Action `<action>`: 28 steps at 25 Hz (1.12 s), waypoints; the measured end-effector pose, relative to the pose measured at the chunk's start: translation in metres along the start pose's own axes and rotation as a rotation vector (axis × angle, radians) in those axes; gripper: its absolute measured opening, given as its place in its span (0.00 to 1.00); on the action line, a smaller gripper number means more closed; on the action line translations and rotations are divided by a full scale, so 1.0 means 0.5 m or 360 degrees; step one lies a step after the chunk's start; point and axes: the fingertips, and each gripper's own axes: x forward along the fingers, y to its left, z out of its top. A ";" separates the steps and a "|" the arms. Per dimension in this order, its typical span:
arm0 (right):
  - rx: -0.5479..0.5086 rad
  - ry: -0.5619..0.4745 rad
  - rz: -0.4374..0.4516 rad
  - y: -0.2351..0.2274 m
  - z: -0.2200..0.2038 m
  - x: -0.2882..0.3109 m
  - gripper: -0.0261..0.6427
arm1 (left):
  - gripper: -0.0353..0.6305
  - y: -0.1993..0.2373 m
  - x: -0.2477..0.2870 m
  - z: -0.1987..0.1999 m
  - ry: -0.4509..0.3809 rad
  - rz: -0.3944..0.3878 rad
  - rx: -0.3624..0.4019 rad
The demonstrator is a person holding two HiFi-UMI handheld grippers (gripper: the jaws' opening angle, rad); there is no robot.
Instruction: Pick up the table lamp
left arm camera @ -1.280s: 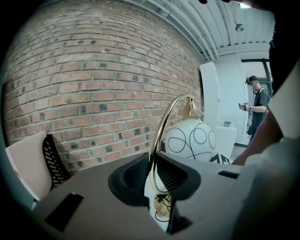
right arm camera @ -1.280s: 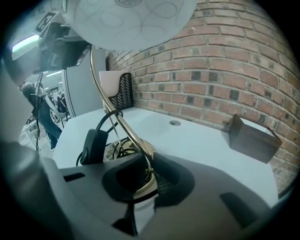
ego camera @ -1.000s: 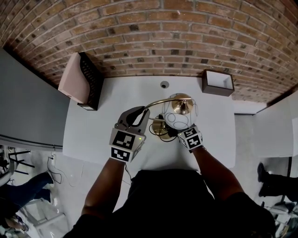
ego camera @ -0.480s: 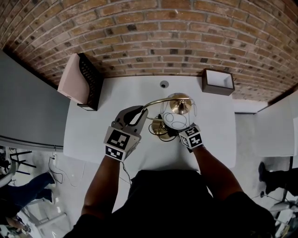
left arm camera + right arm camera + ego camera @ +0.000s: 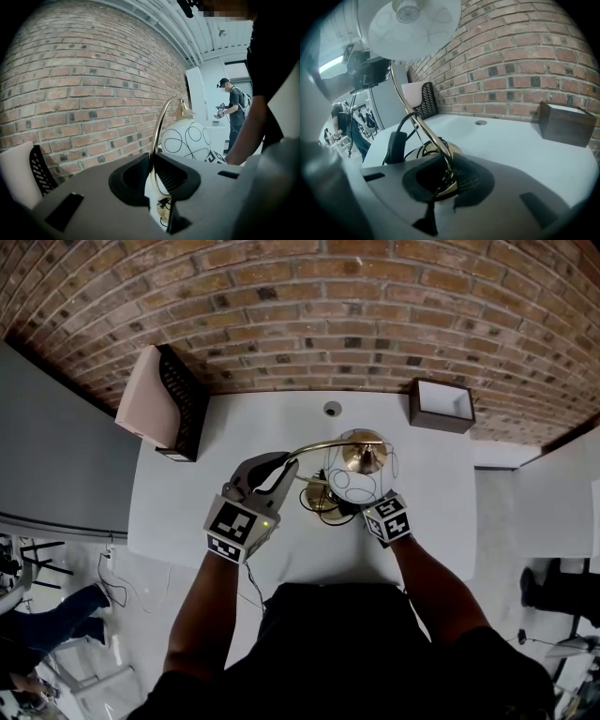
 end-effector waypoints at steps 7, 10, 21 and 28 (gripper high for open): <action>0.0004 0.0014 -0.0017 0.001 0.001 0.000 0.11 | 0.11 0.001 0.007 -0.003 0.0001 -0.0015 -0.0033; 0.0013 0.0024 -0.0026 0.000 0.001 -0.001 0.11 | 0.11 0.001 0.007 -0.002 0.0002 -0.0008 -0.0036; 0.0011 0.0017 -0.0062 0.000 0.019 -0.013 0.11 | 0.11 0.009 -0.004 0.008 0.0013 0.0024 -0.0135; 0.0000 -0.0042 -0.0067 0.019 0.075 -0.053 0.11 | 0.11 0.009 -0.038 0.069 -0.0034 0.0052 -0.0127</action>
